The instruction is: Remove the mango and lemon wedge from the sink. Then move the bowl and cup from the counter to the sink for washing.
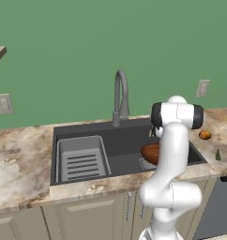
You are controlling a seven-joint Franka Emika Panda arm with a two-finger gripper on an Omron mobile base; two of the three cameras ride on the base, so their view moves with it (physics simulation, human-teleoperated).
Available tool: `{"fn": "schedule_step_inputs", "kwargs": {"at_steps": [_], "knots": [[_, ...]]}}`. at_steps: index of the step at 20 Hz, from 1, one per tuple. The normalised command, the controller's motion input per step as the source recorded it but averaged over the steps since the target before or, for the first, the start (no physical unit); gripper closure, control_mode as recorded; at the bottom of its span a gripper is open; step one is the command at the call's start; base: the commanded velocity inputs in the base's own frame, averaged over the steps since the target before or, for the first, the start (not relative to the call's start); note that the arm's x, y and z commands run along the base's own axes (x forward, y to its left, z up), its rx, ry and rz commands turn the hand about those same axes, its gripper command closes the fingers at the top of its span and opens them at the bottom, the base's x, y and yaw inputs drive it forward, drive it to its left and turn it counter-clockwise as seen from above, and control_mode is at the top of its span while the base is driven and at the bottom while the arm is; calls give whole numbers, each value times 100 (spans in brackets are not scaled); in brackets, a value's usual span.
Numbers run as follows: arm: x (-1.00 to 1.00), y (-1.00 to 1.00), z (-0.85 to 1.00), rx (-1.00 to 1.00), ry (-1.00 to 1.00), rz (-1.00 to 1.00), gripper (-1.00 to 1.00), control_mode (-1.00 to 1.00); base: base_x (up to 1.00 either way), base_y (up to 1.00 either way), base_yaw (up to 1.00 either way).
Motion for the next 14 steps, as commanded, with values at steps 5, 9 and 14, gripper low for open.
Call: {"fn": "schedule_step_inputs", "kwargs": {"at_steps": [5, 9, 14], "knots": [[13, -3, -10, 0, -2, 0, 100, -100, 0, 0, 0], [1, 0, -11, 0, -1, 0, 100, -100, 0, 0, 0], [0, 0, -13, 0, 0, 0, 100, -100, 0, 0, 0]]}}
